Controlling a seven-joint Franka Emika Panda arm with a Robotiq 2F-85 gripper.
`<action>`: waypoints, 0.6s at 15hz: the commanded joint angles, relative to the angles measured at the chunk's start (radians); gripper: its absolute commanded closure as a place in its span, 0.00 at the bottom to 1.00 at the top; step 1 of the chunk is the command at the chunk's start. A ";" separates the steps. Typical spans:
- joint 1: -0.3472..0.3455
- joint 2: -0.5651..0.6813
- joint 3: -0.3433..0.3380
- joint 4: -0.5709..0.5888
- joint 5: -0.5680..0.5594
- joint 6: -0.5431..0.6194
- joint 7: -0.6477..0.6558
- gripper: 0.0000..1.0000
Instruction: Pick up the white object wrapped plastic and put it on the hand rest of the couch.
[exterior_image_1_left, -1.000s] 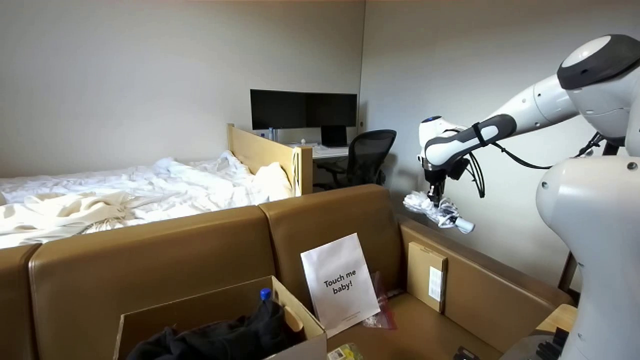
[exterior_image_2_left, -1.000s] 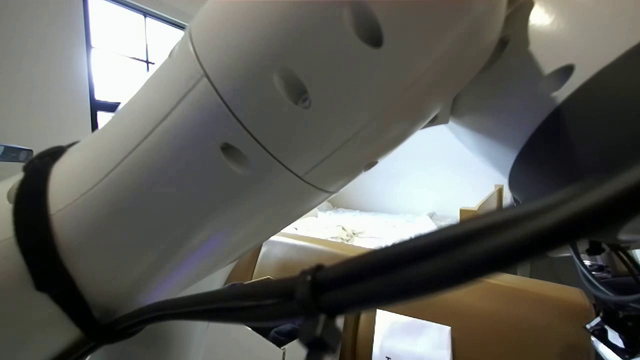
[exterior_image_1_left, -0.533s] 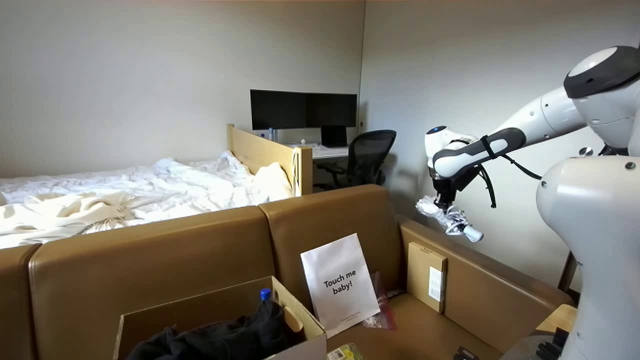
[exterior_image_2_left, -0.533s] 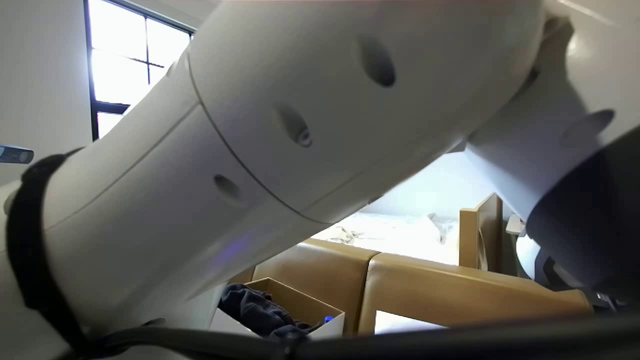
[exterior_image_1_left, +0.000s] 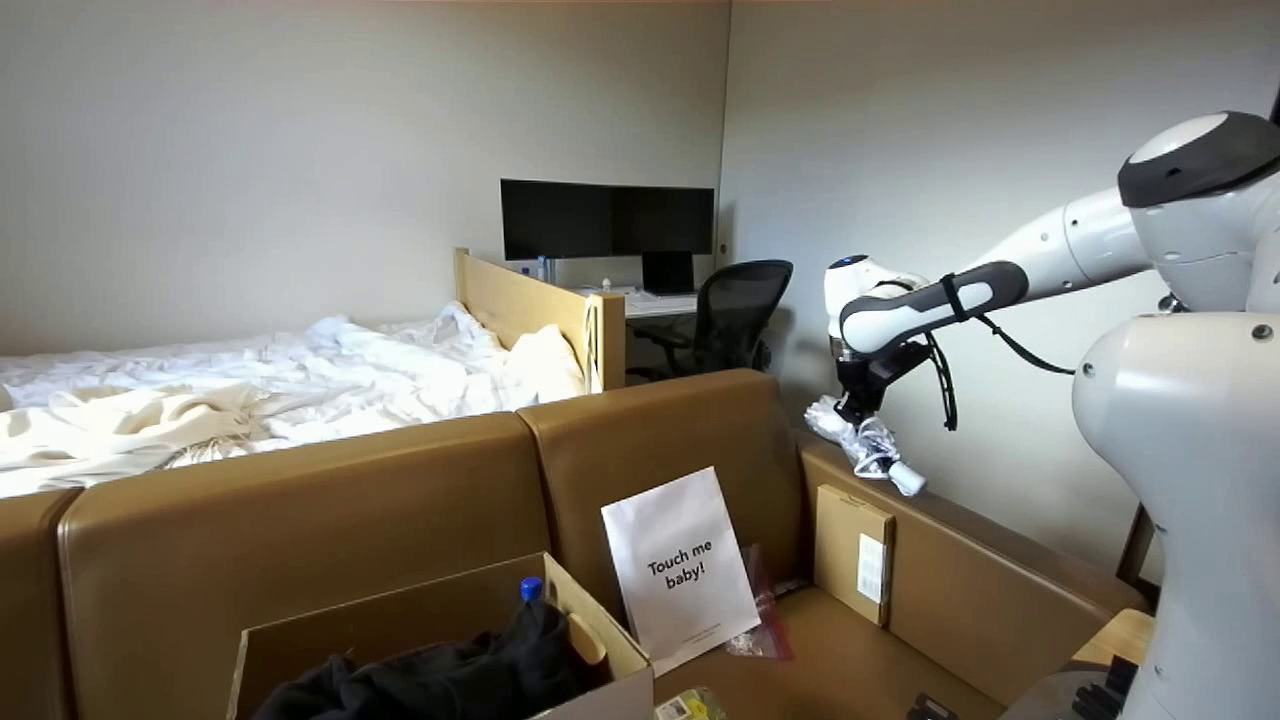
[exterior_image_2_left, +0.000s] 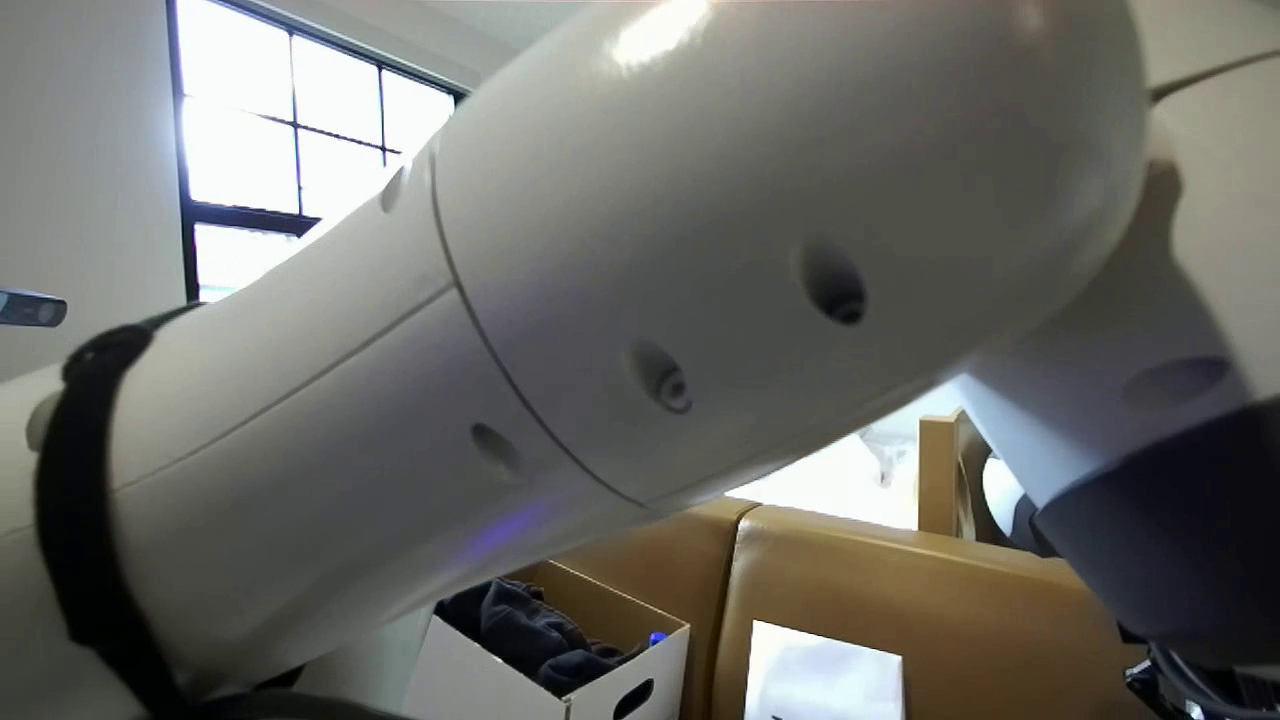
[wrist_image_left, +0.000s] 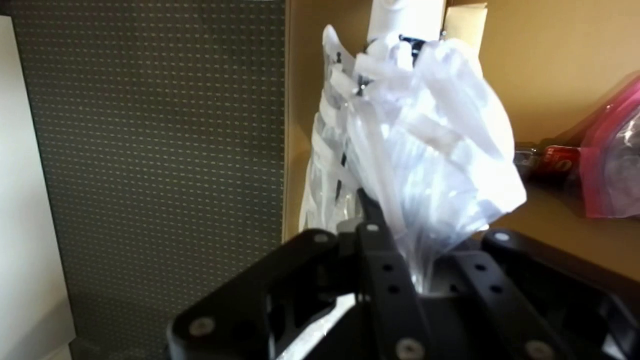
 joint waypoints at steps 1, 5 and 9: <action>-0.005 -0.001 0.022 0.002 -0.022 -0.079 0.025 0.92; -0.016 -0.010 0.024 0.008 -0.027 -0.127 0.011 0.92; -0.017 -0.027 0.029 0.021 -0.033 -0.131 -0.001 0.92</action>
